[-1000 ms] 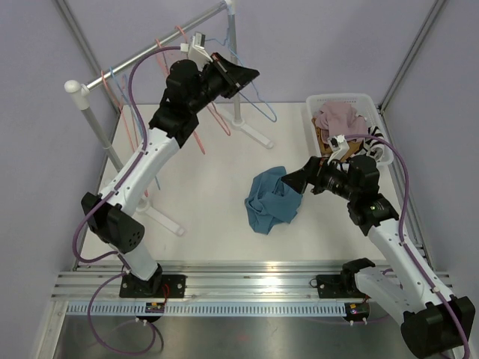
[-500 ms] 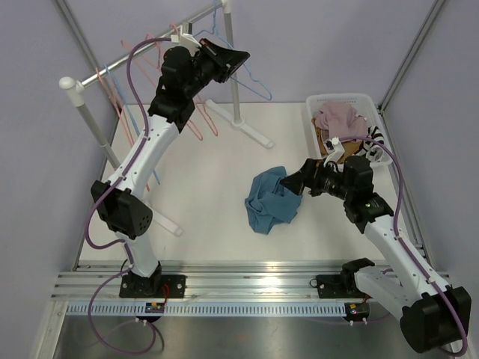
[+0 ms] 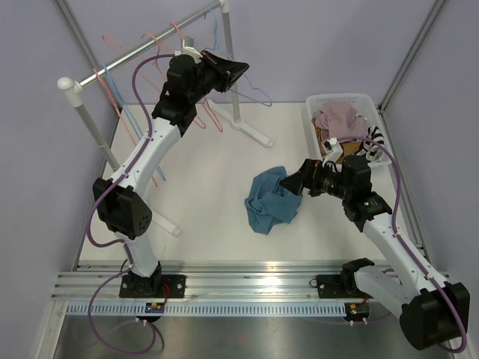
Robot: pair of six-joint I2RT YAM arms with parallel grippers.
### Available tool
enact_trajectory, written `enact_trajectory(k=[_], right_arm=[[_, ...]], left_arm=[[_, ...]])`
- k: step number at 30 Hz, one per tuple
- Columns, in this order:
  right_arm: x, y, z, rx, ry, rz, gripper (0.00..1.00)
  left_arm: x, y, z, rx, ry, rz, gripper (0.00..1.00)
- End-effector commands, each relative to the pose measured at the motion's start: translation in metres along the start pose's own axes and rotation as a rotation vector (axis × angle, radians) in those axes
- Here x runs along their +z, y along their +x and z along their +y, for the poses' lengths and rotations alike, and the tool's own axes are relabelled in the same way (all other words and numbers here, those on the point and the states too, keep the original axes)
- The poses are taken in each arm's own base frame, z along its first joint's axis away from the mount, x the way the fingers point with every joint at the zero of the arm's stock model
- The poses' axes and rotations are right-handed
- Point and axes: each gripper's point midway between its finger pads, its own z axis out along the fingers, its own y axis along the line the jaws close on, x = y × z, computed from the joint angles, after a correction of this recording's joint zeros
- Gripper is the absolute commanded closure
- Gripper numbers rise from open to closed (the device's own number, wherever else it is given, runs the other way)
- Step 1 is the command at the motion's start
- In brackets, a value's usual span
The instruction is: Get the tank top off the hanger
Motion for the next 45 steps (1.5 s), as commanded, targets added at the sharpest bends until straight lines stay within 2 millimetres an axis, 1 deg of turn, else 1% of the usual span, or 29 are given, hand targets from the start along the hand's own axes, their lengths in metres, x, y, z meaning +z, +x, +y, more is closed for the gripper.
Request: enact_trajectory(k=[1, 2, 5, 8, 12, 13, 14, 15, 17, 18, 19, 21, 22, 24, 25, 27, 30, 31, 32, 35, 38, 39, 41, 42, 43, 44, 45], right_arm=[[0.001, -0.004, 0.009, -0.031, -0.044, -0.012, 0.01], [0.000, -0.004, 0.009, -0.032, -0.043, -0.013, 0.01], [0.000, -0.004, 0.010, -0.032, -0.045, -0.015, 0.00], [-0.001, -0.003, 0.010, -0.030, -0.046, -0.015, 0.01], [-0.002, -0.001, 0.009, -0.036, -0.045, -0.015, 0.00], [-0.002, 0.000, 0.009, -0.035, -0.043, -0.013, 0.01], [-0.002, 0.000, 0.008, -0.035, -0.043, -0.012, 0.00], [-0.002, 0.000, 0.008, -0.035, -0.044, -0.011, 0.01], [-0.003, 0.000, 0.009, -0.036, -0.049, -0.010, 0.01], [-0.003, 0.001, 0.009, -0.038, -0.048, -0.007, 0.00], [-0.003, 0.002, 0.009, -0.040, -0.046, -0.006, 0.01], [-0.002, 0.002, 0.008, -0.040, -0.043, -0.003, 0.00], [-0.002, 0.002, 0.008, -0.041, -0.045, -0.004, 0.01], [-0.002, 0.003, 0.008, -0.040, -0.047, -0.001, 0.01], [-0.002, 0.004, 0.008, -0.040, -0.047, 0.002, 0.00], [-0.002, 0.005, 0.007, -0.044, -0.045, 0.006, 0.00], [-0.002, 0.007, 0.005, -0.049, -0.039, 0.013, 0.01], [-0.002, 0.007, 0.004, -0.050, -0.038, 0.012, 0.00], [-0.001, 0.008, 0.004, -0.050, -0.039, 0.015, 0.00], [0.000, 0.008, 0.004, -0.050, -0.045, 0.018, 0.01], [0.001, 0.008, 0.004, -0.048, -0.045, 0.020, 0.01], [0.001, 0.008, 0.004, -0.049, -0.046, 0.019, 0.00], [0.003, 0.007, 0.003, -0.049, -0.046, 0.019, 0.01], [0.004, 0.008, 0.003, -0.046, -0.045, 0.021, 0.00], [0.004, 0.006, 0.002, -0.044, -0.042, 0.020, 0.01], [0.007, 0.009, -0.001, -0.038, -0.035, 0.029, 0.00], [0.008, 0.009, -0.003, -0.035, -0.031, 0.034, 0.01]], left_arm=[[-0.015, -0.018, -0.057, 0.051, 0.121, -0.078, 1.00], [-0.015, -0.014, -0.060, 0.059, 0.124, -0.072, 1.00], [-0.017, -0.012, -0.071, 0.086, 0.143, -0.082, 1.00], [-0.019, -0.015, -0.074, 0.069, 0.153, -0.105, 1.00], [-0.027, -0.017, -0.090, 0.087, 0.173, -0.133, 1.00], [-0.028, -0.019, -0.092, 0.072, 0.177, -0.146, 1.00], [-0.028, -0.021, -0.088, 0.057, 0.172, -0.154, 1.00], [-0.029, -0.024, -0.092, 0.054, 0.181, -0.166, 1.00], [-0.028, -0.027, -0.094, 0.053, 0.182, -0.179, 1.00], [-0.029, -0.029, -0.104, 0.047, 0.203, -0.181, 1.00], [-0.024, -0.028, -0.101, 0.038, 0.200, -0.173, 1.00], [-0.022, -0.031, -0.106, 0.012, 0.212, -0.174, 1.00], [-0.018, -0.032, -0.100, -0.002, 0.198, -0.177, 1.00], [-0.016, -0.034, -0.097, -0.030, 0.196, -0.187, 1.00], [-0.014, -0.036, -0.091, -0.040, 0.180, -0.197, 1.00], [-0.014, -0.038, -0.087, -0.055, 0.169, -0.211, 1.00], [-0.015, -0.040, -0.073, -0.087, 0.138, -0.217, 1.00], [-0.012, -0.040, -0.057, -0.101, 0.109, -0.226, 1.00], [-0.016, -0.042, -0.056, -0.109, 0.107, -0.236, 1.00], [-0.016, -0.043, -0.046, -0.138, 0.102, -0.250, 1.00], [-0.014, -0.042, -0.044, -0.139, 0.100, -0.240, 1.00], [-0.013, -0.042, -0.045, -0.137, 0.105, -0.237, 0.98], [-0.012, -0.039, -0.048, -0.133, 0.113, -0.223, 0.91], [-0.013, -0.040, -0.055, -0.120, 0.128, -0.220, 0.87], [-0.010, -0.036, -0.054, -0.113, 0.118, -0.199, 0.79], [-0.010, -0.035, -0.055, -0.107, 0.117, -0.190, 0.73], [-0.010, -0.033, -0.060, -0.087, 0.126, -0.181, 0.67]])
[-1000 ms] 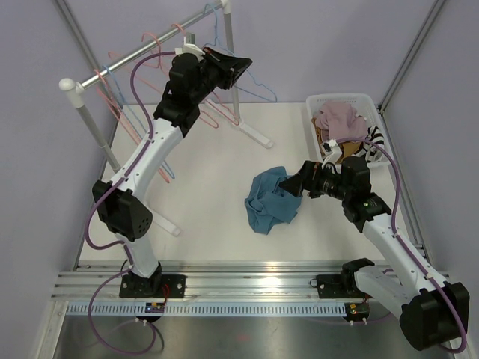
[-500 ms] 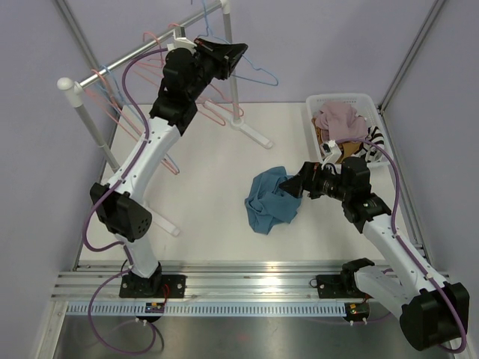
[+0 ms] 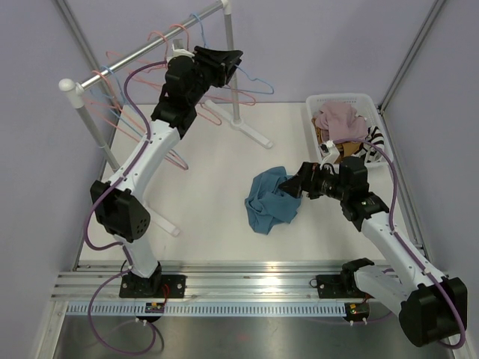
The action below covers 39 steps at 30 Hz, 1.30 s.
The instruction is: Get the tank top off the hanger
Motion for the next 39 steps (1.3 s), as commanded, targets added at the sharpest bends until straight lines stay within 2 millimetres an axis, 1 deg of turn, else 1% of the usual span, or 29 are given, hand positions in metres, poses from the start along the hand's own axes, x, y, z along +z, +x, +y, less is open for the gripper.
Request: enact_trajectory(k=[1, 2, 3, 4, 5, 7, 8, 9, 10, 11, 13, 14, 16, 18, 19, 20, 21, 22, 24, 26, 27, 28, 30, 31, 32, 34, 36, 37, 39], right_arm=[[0.006, -0.005, 0.001, -0.031, -0.009, -0.001, 0.00], [0.008, -0.005, -0.004, -0.022, 0.012, 0.003, 0.01], [0.010, -0.004, -0.007, -0.016, 0.024, 0.008, 0.00], [0.011, -0.005, -0.014, -0.007, 0.063, 0.007, 0.01], [0.014, -0.003, -0.020, 0.005, 0.093, 0.019, 0.01], [0.017, -0.002, -0.026, 0.014, 0.128, 0.035, 0.01], [0.020, 0.001, -0.030, 0.023, 0.142, 0.048, 0.01], [0.021, 0.002, -0.033, 0.024, 0.159, 0.052, 0.01], [0.024, 0.003, -0.032, 0.018, 0.160, 0.056, 0.00], [0.027, 0.006, -0.036, 0.024, 0.173, 0.069, 0.00], [0.031, 0.008, -0.040, 0.021, 0.205, 0.075, 0.01], [0.033, 0.011, -0.043, 0.022, 0.217, 0.086, 0.00], [0.037, 0.010, -0.046, 0.018, 0.238, 0.087, 0.00], [0.042, 0.015, -0.047, 0.015, 0.256, 0.108, 0.00], [0.042, 0.014, -0.051, 0.007, 0.290, 0.113, 0.01], [0.046, 0.020, -0.051, -0.005, 0.305, 0.139, 0.01], [0.047, 0.020, -0.054, -0.013, 0.327, 0.145, 0.01], [0.047, 0.018, -0.058, -0.021, 0.365, 0.142, 0.00], [0.052, 0.021, -0.060, -0.024, 0.377, 0.155, 0.01], [0.055, 0.022, -0.060, -0.014, 0.383, 0.154, 0.01], [0.055, 0.022, -0.060, -0.012, 0.386, 0.157, 0.01], [0.057, 0.022, -0.058, -0.014, 0.380, 0.155, 0.01], [0.058, 0.024, -0.058, -0.011, 0.377, 0.159, 0.00], [0.059, 0.024, -0.056, -0.012, 0.369, 0.156, 0.00], [0.060, 0.024, -0.055, -0.011, 0.364, 0.157, 0.00], [0.062, 0.023, -0.052, -0.017, 0.347, 0.159, 0.01], [0.065, 0.027, -0.052, -0.026, 0.347, 0.177, 0.00], [0.067, 0.026, -0.051, -0.035, 0.345, 0.179, 0.00], [0.071, 0.031, -0.050, -0.043, 0.341, 0.201, 0.01]], left_arm=[[-0.009, 0.002, -0.052, 0.049, 0.130, 0.023, 0.61], [-0.011, 0.005, -0.054, 0.060, 0.135, 0.031, 0.52], [-0.012, 0.007, -0.055, 0.087, 0.140, 0.039, 0.47], [-0.014, 0.014, -0.058, 0.100, 0.143, 0.057, 0.43], [-0.017, 0.016, -0.060, 0.113, 0.147, 0.064, 0.36], [-0.021, 0.025, -0.064, 0.157, 0.160, 0.090, 0.32], [-0.026, 0.026, -0.068, 0.180, 0.166, 0.092, 0.29], [-0.029, 0.030, -0.070, 0.192, 0.172, 0.102, 0.01], [-0.031, 0.035, -0.071, 0.201, 0.175, 0.115, 0.01], [-0.033, 0.039, -0.068, 0.209, 0.170, 0.125, 0.01], [-0.041, 0.045, -0.072, 0.233, 0.169, 0.132, 0.01], [-0.043, 0.047, -0.068, 0.248, 0.162, 0.133, 0.01], [-0.050, 0.051, -0.070, 0.252, 0.164, 0.137, 0.01], [-0.053, 0.055, -0.055, 0.251, 0.115, 0.155, 0.01], [-0.056, 0.058, -0.055, 0.255, 0.106, 0.160, 0.01], [-0.057, 0.058, -0.050, 0.272, 0.080, 0.159, 0.01], [-0.058, 0.058, -0.045, 0.284, 0.047, 0.157, 0.01], [-0.060, 0.056, -0.036, 0.295, -0.017, 0.140, 0.01], [-0.062, 0.053, -0.026, 0.307, -0.064, 0.130, 0.01], [-0.061, 0.048, -0.023, 0.316, -0.090, 0.110, 0.01], [-0.062, 0.047, -0.013, 0.335, -0.142, 0.110, 0.01], [-0.062, 0.041, -0.022, 0.348, -0.138, 0.090, 0.01], [-0.063, 0.042, -0.014, 0.372, -0.177, 0.104, 0.01], [-0.062, 0.036, -0.016, 0.384, -0.181, 0.075, 0.01], [-0.063, 0.034, -0.021, 0.394, -0.174, 0.072, 0.01], [-0.066, 0.034, -0.024, 0.421, -0.175, 0.075, 0.01], [-0.069, 0.031, -0.030, 0.458, -0.163, 0.072, 0.01], [-0.071, 0.029, -0.029, 0.470, -0.175, 0.064, 0.01], [-0.075, 0.025, -0.032, 0.516, -0.195, 0.066, 0.01]])
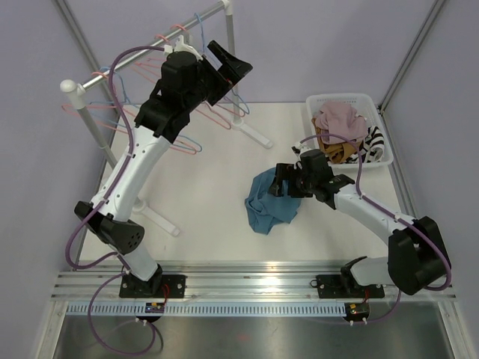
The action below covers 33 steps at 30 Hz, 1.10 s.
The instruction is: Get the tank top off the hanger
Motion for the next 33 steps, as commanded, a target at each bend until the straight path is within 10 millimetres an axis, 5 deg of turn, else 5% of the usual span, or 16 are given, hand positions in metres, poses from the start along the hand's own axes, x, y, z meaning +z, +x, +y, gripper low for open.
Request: enact_trajectory(k=[1, 5, 13, 18, 23, 28, 30, 31, 32, 33], right_arm=[[0.005, -0.019, 0.016, -0.052, -0.024, -0.042, 0.01], [0.009, -0.019, 0.023, -0.059, -0.045, -0.038, 0.00], [0.014, -0.019, 0.024, -0.090, -0.010, -0.027, 0.00], [0.021, -0.009, 0.018, -0.148, 0.068, -0.005, 0.00], [0.051, 0.018, 0.008, -0.198, 0.218, 0.067, 0.01], [0.075, 0.054, -0.012, -0.272, 0.382, 0.172, 0.01], [0.083, 0.066, -0.021, -0.256, 0.409, 0.199, 0.12], [0.085, 0.068, -0.022, -0.253, 0.408, 0.201, 0.25], [0.086, 0.070, -0.022, -0.247, 0.407, 0.199, 0.54], [0.086, 0.067, -0.021, -0.243, 0.404, 0.187, 0.68]], left_arm=[[-0.009, -0.019, -0.007, 0.106, -0.028, -0.048, 0.01], [0.003, -0.018, 0.003, 0.196, -0.086, -0.012, 0.01], [-0.013, -0.013, 0.017, 0.272, -0.123, 0.013, 0.01], [-0.049, -0.002, -0.027, 0.333, 0.078, 0.059, 0.01], [-0.091, 0.006, -0.073, 0.379, 0.242, 0.062, 0.01], [-0.141, -0.003, -0.090, 0.438, 0.270, -0.007, 0.01], [-0.169, -0.009, -0.089, 0.461, 0.262, -0.056, 0.01], [-0.175, -0.009, -0.084, 0.464, 0.247, -0.061, 0.01], [-0.186, -0.011, -0.081, 0.463, 0.239, -0.077, 0.01], [-0.200, -0.007, -0.068, 0.468, 0.229, -0.075, 0.01]])
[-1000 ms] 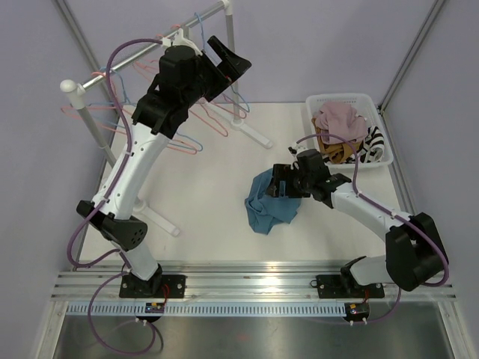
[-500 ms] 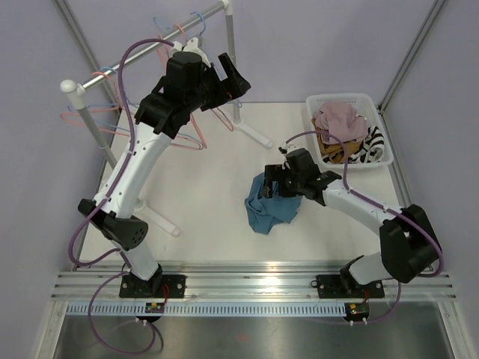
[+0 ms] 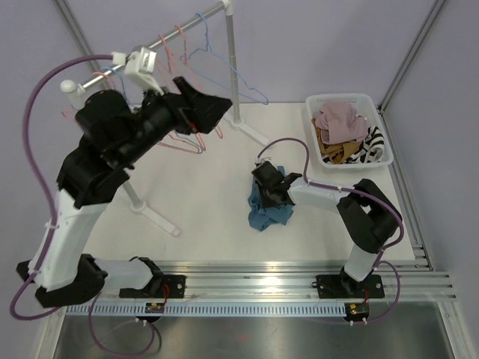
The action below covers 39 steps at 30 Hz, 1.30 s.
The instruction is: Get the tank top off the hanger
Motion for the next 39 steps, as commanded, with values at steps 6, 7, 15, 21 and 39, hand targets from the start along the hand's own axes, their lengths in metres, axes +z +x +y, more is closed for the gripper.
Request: enact_trajectory(k=[6, 7, 15, 21, 39], right_arm=[[-0.039, -0.037, -0.012, 0.031, 0.054, -0.141, 1.00], [-0.054, -0.056, -0.015, 0.030, 0.074, -0.196, 1.00], [-0.173, -0.150, -0.069, 0.090, 0.162, -0.449, 1.00], [-0.240, -0.218, -0.128, 0.127, 0.274, -0.574, 1.00], [-0.117, -0.272, -0.284, 0.252, 0.185, -0.461, 1.00]], left_arm=[[-0.089, 0.040, 0.044, 0.067, -0.087, -0.030, 0.01], [-0.109, 0.040, 0.044, 0.071, -0.070, -0.053, 0.01], [-0.158, 0.126, 0.062, 0.246, 0.086, 0.116, 0.01], [-0.165, 0.201, 0.090, 0.313, 0.155, 0.255, 0.01], [-0.192, 0.172, 0.216, 0.253, -0.555, -0.006, 0.01]])
